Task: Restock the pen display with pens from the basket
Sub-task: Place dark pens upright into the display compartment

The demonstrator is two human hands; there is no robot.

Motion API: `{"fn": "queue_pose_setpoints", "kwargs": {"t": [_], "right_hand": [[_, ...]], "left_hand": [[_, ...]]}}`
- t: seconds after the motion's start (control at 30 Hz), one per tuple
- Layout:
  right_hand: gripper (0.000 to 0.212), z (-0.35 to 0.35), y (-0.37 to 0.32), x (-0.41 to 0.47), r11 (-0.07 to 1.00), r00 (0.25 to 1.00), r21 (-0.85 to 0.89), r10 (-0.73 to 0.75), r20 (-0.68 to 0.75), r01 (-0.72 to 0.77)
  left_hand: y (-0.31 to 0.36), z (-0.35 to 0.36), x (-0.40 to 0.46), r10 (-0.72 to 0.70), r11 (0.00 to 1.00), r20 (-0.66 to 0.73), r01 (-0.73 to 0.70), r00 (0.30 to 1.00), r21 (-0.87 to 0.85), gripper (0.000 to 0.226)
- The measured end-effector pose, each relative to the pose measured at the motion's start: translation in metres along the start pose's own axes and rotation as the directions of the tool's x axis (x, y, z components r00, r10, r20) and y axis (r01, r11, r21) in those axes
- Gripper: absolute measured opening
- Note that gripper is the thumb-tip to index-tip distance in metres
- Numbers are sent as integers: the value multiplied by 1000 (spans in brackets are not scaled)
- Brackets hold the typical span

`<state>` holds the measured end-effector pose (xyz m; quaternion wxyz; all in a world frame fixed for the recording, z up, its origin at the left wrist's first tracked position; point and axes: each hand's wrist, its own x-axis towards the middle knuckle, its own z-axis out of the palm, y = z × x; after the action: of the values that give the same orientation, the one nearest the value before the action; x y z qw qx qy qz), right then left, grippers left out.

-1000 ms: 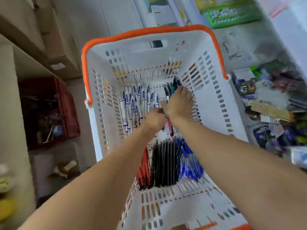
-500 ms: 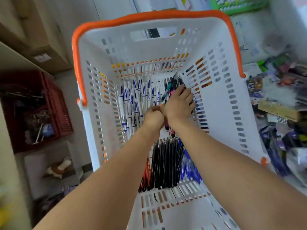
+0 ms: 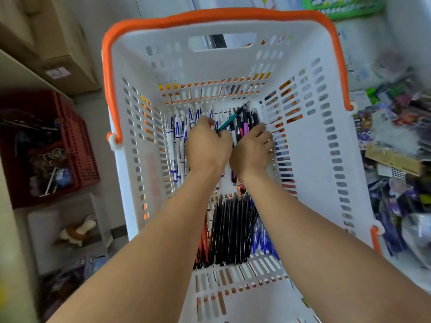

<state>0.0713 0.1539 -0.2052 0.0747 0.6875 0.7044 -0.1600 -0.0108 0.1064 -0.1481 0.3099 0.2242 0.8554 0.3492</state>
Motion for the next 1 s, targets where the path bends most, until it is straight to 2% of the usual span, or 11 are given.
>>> {"fn": "queue_pose_setpoints", "kwargs": {"t": [0.07,0.13,0.23,0.33,0.43,0.53,0.67,0.8,0.87,1.0], "right_hand": [[105,0,4,1,1000,1000,4,-15,-9,15],[112,0,7,3,999,999,18,-41,21,41],[108,-1,11,3,998,997,13,-65,45,64],[96,-1,15,2,993,995,-69,-97,29,98],[80,-3,18,4,991,993,-73,-110,32,112],[75,-12,22,11,995,992,30,-101,69,100],[73,-23,26,16,987,993,128,-102,51,95],[63,-18,27,6,978,988,145,-152,14,148],[60,-19,28,5,976,990,168,-140,10,136],[78,-32,28,9,961,997,275,-44,64,25]], "left_hand": [[6,2,19,66,990,14,-67,998,122,34],[8,11,36,53,945,158,-100,986,310,27],[9,26,45,94,803,318,-261,943,536,10],[9,37,49,162,684,375,-377,913,624,18],[7,37,49,134,744,365,-337,921,578,4],[1,31,46,52,853,325,-211,944,478,15],[3,16,40,-63,972,288,-7,956,237,21],[1,3,24,-159,987,257,155,953,36,31],[-3,-2,12,-164,984,253,176,953,-24,19],[-10,-8,-11,-191,966,253,226,949,-121,13]]}}
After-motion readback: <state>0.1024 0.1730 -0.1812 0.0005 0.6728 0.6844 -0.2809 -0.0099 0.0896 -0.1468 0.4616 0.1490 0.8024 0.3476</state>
